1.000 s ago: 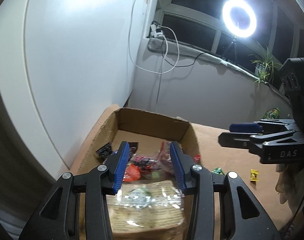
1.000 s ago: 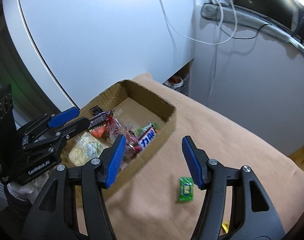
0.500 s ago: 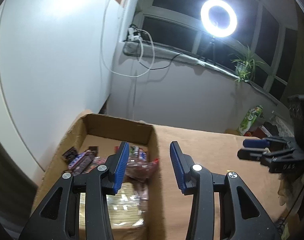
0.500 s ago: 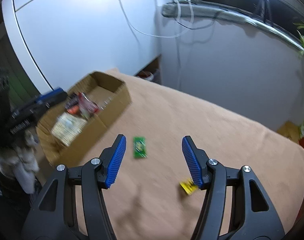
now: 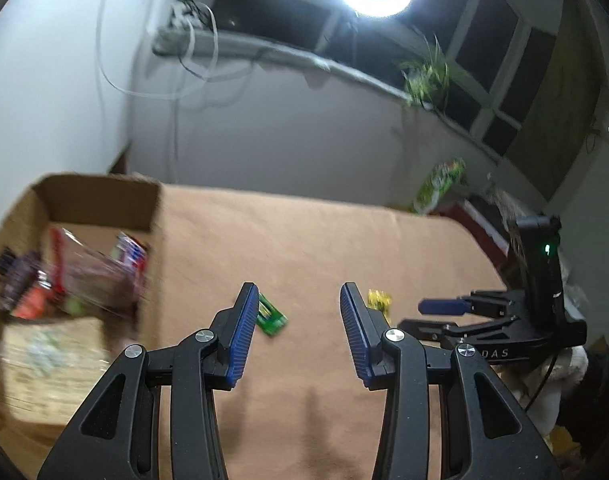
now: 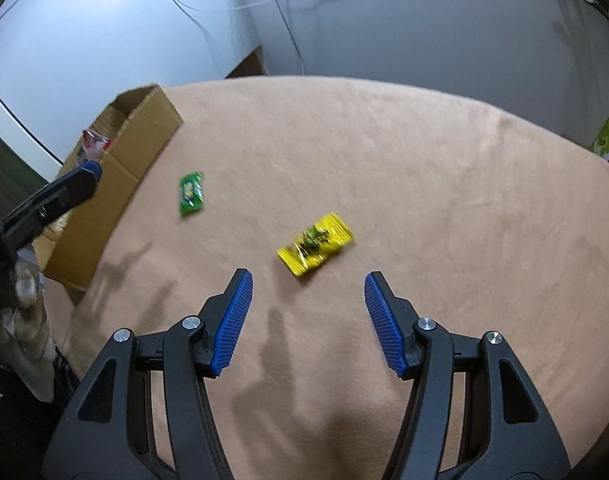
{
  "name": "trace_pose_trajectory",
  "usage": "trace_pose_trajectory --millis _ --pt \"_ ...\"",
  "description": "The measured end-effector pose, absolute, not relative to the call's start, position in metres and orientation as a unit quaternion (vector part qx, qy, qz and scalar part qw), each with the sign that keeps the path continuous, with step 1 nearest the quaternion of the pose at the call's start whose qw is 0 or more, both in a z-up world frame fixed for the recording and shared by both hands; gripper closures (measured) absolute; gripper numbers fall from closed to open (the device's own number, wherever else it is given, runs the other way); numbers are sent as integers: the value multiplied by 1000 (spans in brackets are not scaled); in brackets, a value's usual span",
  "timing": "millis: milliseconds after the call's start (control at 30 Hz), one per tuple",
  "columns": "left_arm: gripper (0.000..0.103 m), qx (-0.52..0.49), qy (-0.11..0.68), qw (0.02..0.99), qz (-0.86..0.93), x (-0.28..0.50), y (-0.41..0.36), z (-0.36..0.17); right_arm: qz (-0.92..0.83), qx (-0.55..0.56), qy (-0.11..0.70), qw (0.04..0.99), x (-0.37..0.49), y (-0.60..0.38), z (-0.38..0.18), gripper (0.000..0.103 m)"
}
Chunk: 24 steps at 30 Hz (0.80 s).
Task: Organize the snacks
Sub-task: 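Move both tools back over the green candy and yellow candy on the table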
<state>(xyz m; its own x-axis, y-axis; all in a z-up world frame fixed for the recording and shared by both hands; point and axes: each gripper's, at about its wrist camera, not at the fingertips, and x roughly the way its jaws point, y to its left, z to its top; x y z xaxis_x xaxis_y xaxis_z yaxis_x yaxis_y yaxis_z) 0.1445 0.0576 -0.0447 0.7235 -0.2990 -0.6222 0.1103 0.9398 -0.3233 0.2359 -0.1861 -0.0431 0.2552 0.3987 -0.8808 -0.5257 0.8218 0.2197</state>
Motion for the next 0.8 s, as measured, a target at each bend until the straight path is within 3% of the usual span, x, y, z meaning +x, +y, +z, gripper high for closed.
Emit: trace_pose_trajectory --millis 733,800 --pt "62 -110 439 890 -49 194 30 -108 298 -78 533 788 247 -153 -63 42" --pt "62 -101 438 892 -50 197 26 -108 293 -92 527 793 246 -148 -63 47"
